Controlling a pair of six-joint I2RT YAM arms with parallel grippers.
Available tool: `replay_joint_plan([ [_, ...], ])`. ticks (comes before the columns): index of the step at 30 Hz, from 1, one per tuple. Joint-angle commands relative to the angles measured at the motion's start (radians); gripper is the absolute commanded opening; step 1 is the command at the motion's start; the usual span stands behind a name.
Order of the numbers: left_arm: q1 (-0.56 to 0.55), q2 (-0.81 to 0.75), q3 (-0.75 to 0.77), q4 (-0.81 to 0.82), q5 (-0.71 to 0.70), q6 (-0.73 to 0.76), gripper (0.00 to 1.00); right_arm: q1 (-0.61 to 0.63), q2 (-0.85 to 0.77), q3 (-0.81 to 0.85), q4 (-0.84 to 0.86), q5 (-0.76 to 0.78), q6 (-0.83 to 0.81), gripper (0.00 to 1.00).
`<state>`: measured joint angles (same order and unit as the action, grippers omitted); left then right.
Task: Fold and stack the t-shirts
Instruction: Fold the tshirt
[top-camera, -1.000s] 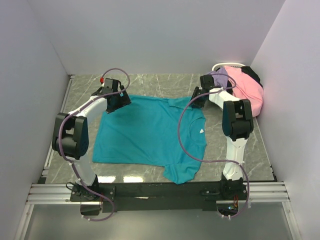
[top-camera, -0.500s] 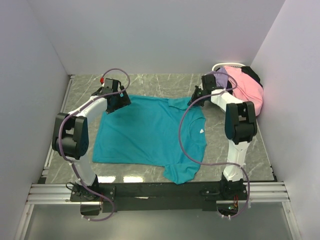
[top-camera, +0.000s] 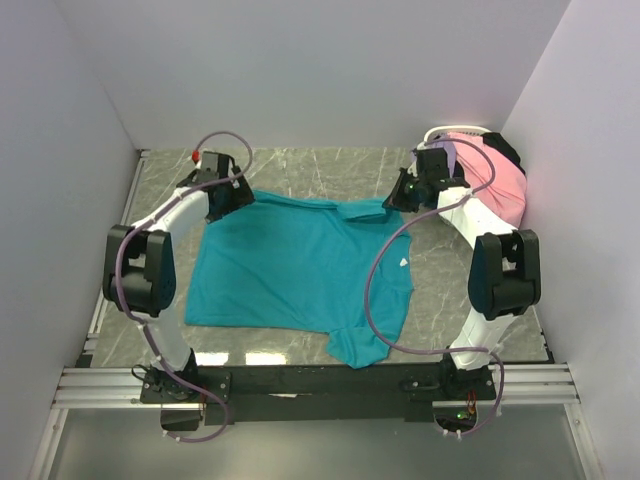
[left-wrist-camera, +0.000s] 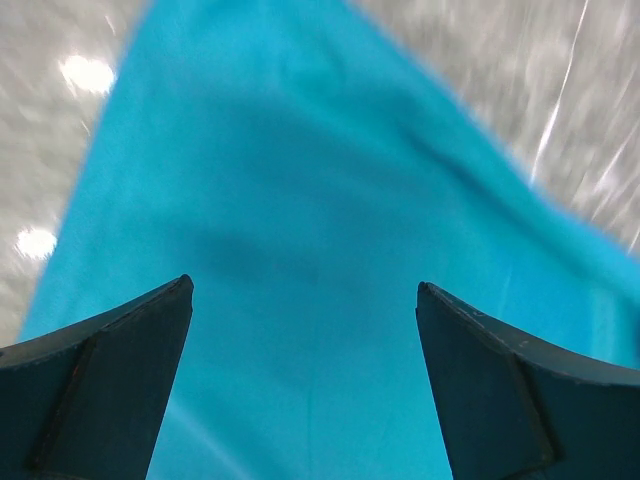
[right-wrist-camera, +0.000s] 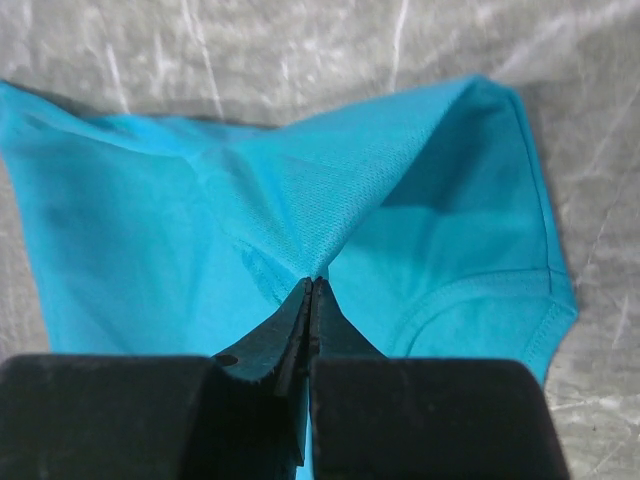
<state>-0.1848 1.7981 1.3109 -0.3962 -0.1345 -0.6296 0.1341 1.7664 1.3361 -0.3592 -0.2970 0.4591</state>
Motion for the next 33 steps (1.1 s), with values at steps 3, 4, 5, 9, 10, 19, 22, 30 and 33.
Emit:
replay_joint_plan([
  [3,0.074,0.128,0.264,-0.041,-0.008,0.014,1.0,-0.001,-0.041,-0.041,0.005,-0.016,-0.027,0.0],
  [4,0.076,0.153,0.339,-0.046,-0.023,0.036,0.99,-0.001,-0.038,-0.04,0.006,-0.017,-0.022,0.0],
  [5,0.079,0.206,0.376,-0.05,-0.034,0.042,0.99,-0.001,-0.038,-0.038,0.005,-0.021,-0.022,0.0],
  [9,0.114,0.363,0.588,-0.14,-0.007,0.054,0.99,0.002,-0.025,-0.025,0.011,-0.04,-0.022,0.0],
  [10,0.12,0.392,0.658,-0.153,0.009,0.062,0.99,0.002,-0.021,-0.022,0.009,-0.04,-0.026,0.0],
  [19,0.148,0.521,0.716,-0.187,0.078,0.087,1.0,0.001,-0.012,-0.005,0.003,-0.04,-0.033,0.0],
  [22,0.15,0.524,0.697,-0.193,0.075,0.099,0.99,0.001,-0.012,-0.011,0.008,-0.042,-0.03,0.0],
  [30,0.153,0.566,0.712,-0.216,0.075,0.114,0.98,0.001,-0.005,-0.012,0.002,-0.042,-0.034,0.0],
  [33,0.153,0.586,0.723,-0.217,0.087,0.119,0.92,-0.001,-0.004,-0.008,-0.001,-0.042,-0.037,0.0],
])
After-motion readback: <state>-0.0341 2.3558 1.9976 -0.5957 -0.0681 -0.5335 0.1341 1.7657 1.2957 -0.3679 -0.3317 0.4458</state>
